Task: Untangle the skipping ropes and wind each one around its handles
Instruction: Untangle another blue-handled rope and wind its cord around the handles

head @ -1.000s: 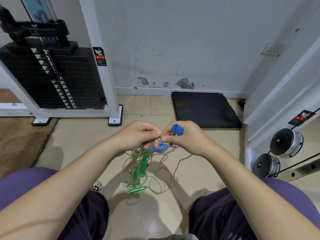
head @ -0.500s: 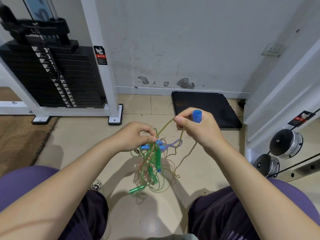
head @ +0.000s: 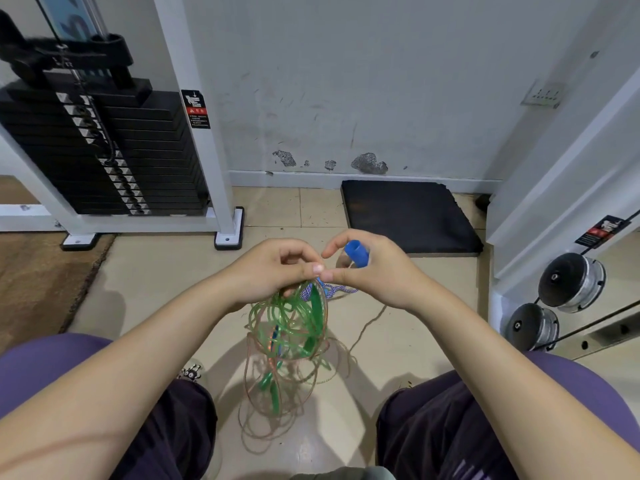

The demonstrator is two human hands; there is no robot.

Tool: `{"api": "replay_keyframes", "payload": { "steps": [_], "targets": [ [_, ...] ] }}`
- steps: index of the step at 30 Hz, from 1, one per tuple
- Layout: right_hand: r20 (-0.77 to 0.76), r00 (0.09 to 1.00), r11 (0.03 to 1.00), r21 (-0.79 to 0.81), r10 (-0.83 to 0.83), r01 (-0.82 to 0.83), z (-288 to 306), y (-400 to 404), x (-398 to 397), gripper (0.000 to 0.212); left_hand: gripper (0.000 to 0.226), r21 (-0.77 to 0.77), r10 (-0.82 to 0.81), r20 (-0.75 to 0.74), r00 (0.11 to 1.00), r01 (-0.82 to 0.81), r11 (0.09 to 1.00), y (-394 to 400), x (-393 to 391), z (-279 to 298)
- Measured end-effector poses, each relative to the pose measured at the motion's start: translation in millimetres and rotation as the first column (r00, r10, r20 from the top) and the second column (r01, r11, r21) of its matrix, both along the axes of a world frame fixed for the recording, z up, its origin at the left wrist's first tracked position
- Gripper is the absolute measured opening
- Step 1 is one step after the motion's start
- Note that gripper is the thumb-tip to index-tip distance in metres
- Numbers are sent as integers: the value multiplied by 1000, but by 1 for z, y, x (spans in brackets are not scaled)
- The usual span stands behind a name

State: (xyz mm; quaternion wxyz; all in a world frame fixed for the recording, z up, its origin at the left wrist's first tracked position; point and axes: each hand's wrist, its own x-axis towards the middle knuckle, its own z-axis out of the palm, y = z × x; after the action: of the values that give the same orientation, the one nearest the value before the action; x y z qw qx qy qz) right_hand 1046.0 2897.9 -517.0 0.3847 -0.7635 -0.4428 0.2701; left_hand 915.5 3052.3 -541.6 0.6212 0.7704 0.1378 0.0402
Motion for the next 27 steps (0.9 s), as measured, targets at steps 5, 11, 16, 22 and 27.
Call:
{"api": "replay_keyframes", "payload": {
  "steps": [5, 11, 16, 22, 27],
  "targets": [
    [67, 998, 998, -63, 20, -16, 4, -3, 5, 12, 13, 5, 17, -70, 997, -17, 1000, 14, -5, 7],
    [148, 989, 980, -195, -18, 47, 3, -9, 17, 10, 6, 161, 118, -134, 984, -95, 982, 24, -9, 7],
    [336, 939, 947, -275, -68, 167, -1, -8, 25, 21, 14, 191, 392, -41, 919, -378, 906, 32, -4, -2],
    [218, 973, 971, -206, -80, 126, 2, -9, 21, 12, 18, -103, 432, 53, 900, -425, 899, 26, -6, -1],
    [213, 976, 962, -273, 39, 21, -6, 0, 11, 14, 16, -78, 366, 41, 930, -362, 929, 17, -5, -2]
  ]
}}
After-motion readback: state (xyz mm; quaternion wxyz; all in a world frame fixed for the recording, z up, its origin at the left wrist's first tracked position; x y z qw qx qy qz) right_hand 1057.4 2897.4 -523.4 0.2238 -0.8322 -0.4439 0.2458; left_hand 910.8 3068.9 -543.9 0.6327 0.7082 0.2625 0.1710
